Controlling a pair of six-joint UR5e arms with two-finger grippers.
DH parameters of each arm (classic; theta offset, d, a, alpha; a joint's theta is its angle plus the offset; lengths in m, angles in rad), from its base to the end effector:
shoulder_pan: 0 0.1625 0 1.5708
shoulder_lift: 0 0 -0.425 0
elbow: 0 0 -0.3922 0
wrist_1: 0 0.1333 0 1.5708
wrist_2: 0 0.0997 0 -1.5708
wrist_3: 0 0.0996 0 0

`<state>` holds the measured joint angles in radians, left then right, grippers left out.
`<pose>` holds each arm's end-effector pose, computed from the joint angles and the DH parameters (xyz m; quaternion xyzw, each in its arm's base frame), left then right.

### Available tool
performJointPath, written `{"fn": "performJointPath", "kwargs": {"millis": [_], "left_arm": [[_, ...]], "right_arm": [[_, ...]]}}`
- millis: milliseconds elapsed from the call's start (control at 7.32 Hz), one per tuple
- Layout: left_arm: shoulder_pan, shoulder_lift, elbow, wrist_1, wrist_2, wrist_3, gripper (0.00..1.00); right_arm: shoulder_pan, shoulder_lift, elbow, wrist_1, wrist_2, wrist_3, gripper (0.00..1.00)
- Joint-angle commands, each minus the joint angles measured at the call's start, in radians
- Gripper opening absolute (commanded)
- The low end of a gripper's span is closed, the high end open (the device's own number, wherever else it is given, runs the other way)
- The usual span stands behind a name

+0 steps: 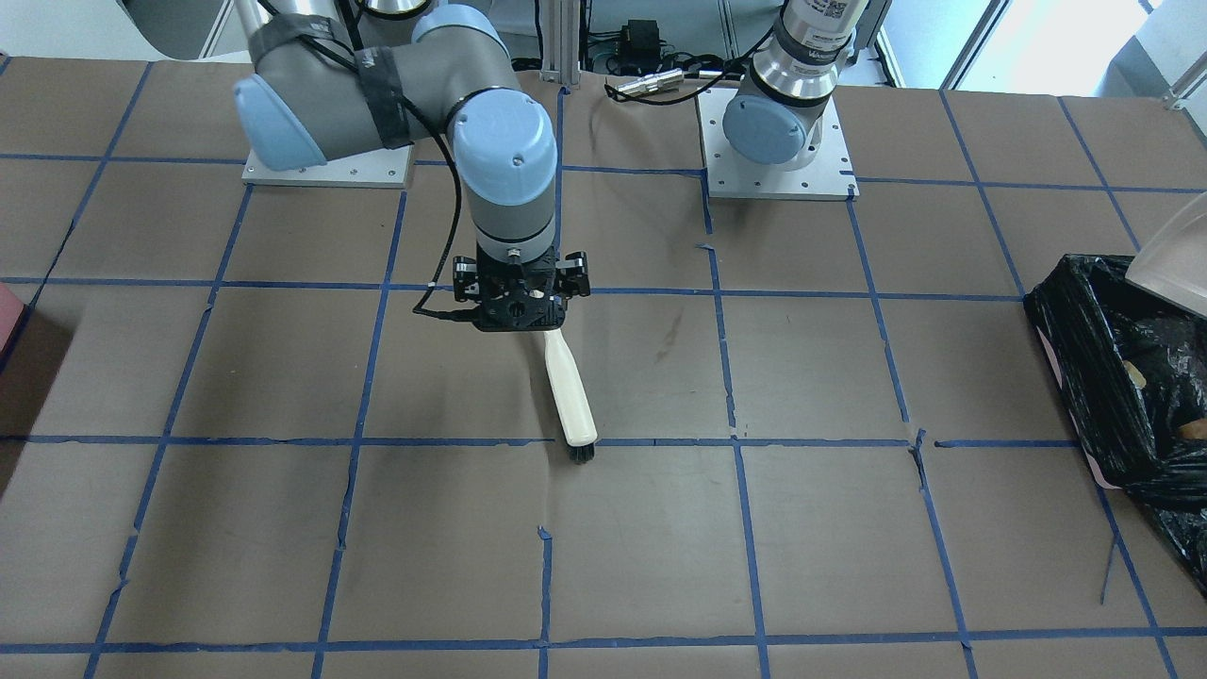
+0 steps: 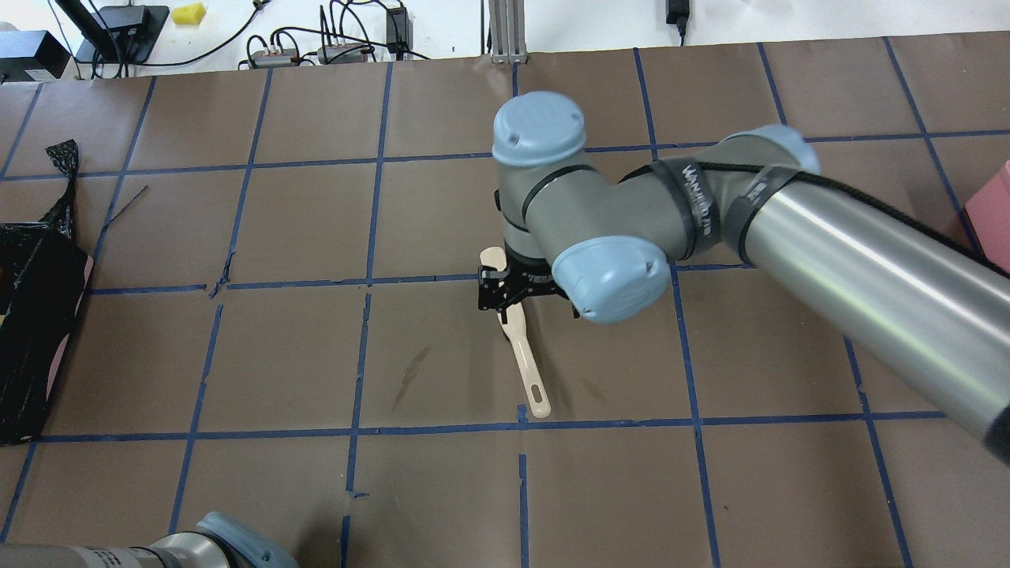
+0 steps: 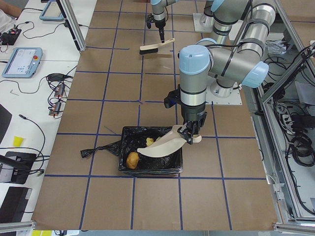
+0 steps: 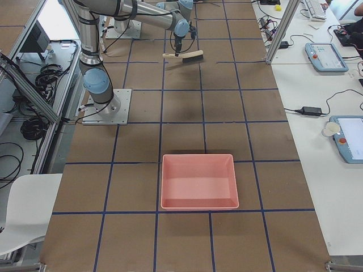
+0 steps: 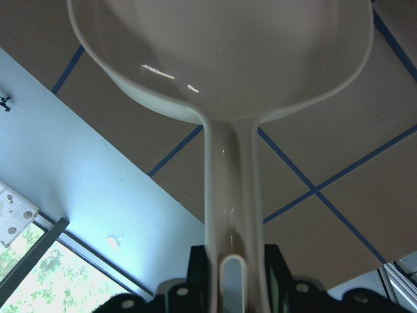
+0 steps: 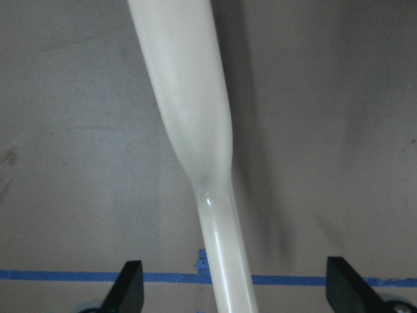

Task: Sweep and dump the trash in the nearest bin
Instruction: 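Set the brush down on the table and raise the right gripper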

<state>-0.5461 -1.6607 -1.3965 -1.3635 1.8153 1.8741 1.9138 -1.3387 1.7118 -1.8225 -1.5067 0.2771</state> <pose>0.4152 -0.3801 0.5550 0.3885 0.9021 0.1023 0.1578 0.3165 -0.4709 0.3224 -0.0309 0.9972 0.0675 0.0120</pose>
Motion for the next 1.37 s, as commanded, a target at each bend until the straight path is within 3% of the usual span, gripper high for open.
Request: {"fn": "performJointPath", "kwargs": {"millis": [0,137,410,546,819,1229], "left_arm": [[-0.128,0.003,-0.01,-0.034,-0.088,-0.064,0.14],[-0.205,0.006,-0.01,-0.078,-0.141,-0.075,0.14],[-0.393,-0.007,-0.022,-0.1,-0.162,-0.317,0.14],[-0.488,-0.019,-0.044,-0.1,-0.165,-0.431,0.14],[-0.644,-0.059,-0.114,-0.05,-0.175,-0.713,0.14],[-0.894,-0.138,-0.122,0.049,-0.215,-1.087,0.14]], "right_arm": [[-0.177,-0.106,-0.119,0.22,0.0,-0.221,1.0],[-0.24,-0.141,-0.148,0.291,-0.004,-0.34,1.0],[-0.347,-0.222,-0.153,0.304,-0.056,-0.424,1.0],[-0.355,-0.23,-0.152,0.295,-0.107,-0.423,1.0],[-0.354,-0.237,-0.153,0.295,-0.098,-0.42,1.0],[-0.346,-0.246,-0.152,0.302,-0.096,-0.412,1.0]]}}
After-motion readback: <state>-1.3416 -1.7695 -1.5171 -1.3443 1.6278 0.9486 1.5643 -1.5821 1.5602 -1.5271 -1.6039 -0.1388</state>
